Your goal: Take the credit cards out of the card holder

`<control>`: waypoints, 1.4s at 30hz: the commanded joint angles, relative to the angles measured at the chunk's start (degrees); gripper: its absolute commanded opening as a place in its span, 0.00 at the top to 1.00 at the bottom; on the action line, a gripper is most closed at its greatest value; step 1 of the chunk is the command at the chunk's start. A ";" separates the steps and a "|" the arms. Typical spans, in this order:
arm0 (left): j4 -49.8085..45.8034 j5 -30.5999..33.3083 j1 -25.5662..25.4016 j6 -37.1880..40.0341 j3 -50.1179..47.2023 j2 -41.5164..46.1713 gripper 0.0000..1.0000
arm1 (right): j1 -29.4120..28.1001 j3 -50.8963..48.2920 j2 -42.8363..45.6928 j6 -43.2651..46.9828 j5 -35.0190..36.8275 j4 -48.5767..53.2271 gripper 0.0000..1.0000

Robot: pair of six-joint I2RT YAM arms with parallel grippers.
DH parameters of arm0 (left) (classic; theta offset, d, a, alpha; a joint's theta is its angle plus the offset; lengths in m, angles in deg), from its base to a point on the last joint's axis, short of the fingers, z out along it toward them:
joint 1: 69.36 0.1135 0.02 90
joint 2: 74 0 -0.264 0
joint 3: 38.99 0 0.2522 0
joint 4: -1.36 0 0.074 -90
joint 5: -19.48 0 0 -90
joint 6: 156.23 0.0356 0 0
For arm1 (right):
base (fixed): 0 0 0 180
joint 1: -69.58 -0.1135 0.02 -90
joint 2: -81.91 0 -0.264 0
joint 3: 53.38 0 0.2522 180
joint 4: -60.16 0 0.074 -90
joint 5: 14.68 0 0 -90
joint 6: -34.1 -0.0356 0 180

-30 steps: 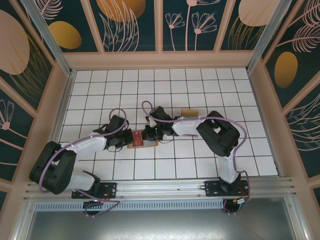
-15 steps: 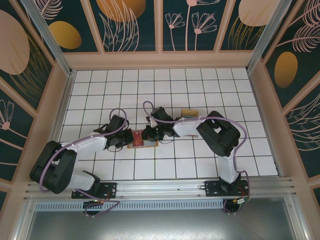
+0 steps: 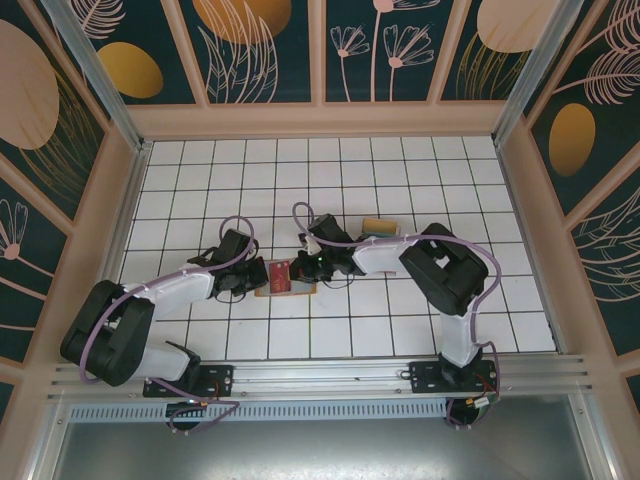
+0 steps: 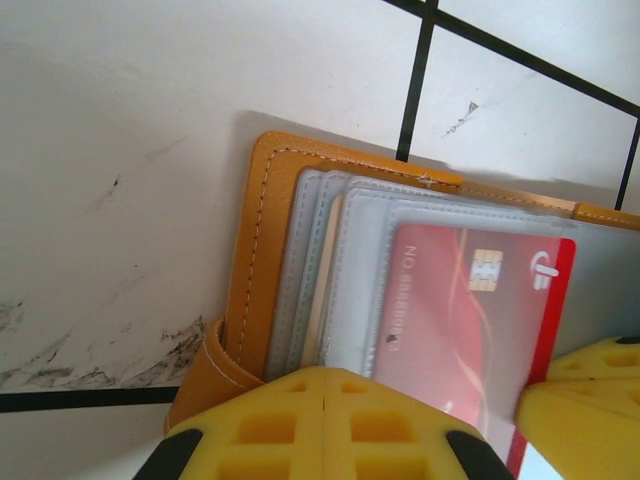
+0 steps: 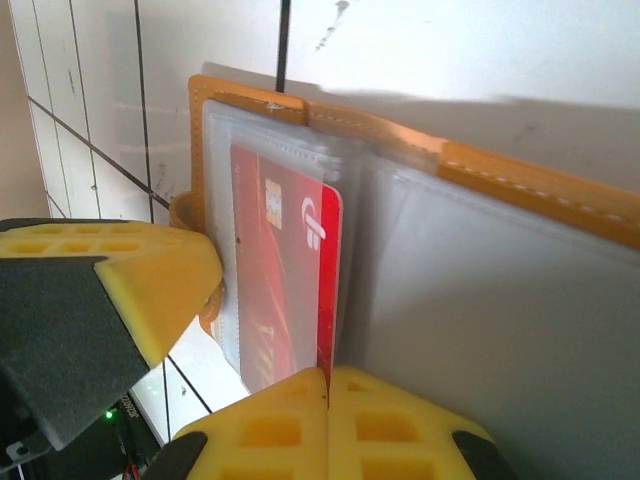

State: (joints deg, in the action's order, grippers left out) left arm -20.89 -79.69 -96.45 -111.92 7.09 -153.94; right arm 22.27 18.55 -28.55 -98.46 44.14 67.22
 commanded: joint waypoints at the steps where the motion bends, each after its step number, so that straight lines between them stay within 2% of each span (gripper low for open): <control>1: -3.64 0.91 0.11 0.01 -0.77 -2.24 1.00 | 1.10 -2.25 2.71 0.17 0.42 0.46 1.00; 11: -3.55 0.49 0.11 0.24 -0.45 -2.25 1.00 | 1.17 -1.47 2.21 0.05 -0.29 -0.56 0.96; 14: -3.55 0.54 0.13 0.27 -0.49 -2.11 1.00 | 1.16 -1.40 1.91 -0.30 -0.62 -1.12 0.84; 16: -3.55 0.45 0.11 0.25 -0.48 -2.15 1.00 | 1.04 -1.23 1.68 -0.47 -0.81 -1.38 0.81; 42: -3.38 0.07 0.11 0.34 -0.72 -1.85 1.00 | -0.50 2.04 -1.12 0.04 -1.43 -0.42 0.81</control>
State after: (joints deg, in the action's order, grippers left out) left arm -20.76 -80.15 -96.45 -111.90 7.35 -154.20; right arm 22.21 19.93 -28.94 -98.64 43.11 66.81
